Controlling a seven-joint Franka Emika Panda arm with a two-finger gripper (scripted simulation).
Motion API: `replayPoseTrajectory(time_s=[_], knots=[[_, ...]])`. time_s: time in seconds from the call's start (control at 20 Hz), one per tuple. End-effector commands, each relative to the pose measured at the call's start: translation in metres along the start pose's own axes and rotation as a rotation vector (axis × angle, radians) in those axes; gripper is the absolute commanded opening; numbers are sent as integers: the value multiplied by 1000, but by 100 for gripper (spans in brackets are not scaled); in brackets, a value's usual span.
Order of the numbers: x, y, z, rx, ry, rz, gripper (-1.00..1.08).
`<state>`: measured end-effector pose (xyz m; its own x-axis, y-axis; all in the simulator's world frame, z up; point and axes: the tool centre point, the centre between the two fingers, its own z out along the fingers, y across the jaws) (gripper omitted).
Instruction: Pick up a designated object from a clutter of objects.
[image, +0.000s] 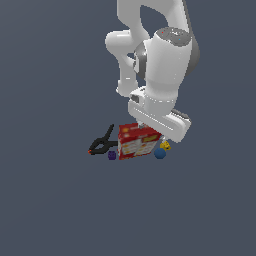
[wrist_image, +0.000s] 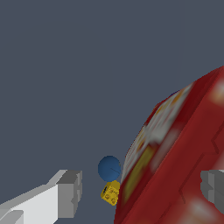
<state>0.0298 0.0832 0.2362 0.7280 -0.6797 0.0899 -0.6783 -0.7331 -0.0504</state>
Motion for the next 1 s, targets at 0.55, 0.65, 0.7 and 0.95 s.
replayPoseTrajectory(time_s=[0.55,0.65,0.7,0.95], knots=[[-78,-11,93,-70,-66,227,100],[-85,-13,100,-70,-66,264,100],[-89,-14,103,-71,-66,283,100],[-107,-19,120,-71,-68,377,100]])
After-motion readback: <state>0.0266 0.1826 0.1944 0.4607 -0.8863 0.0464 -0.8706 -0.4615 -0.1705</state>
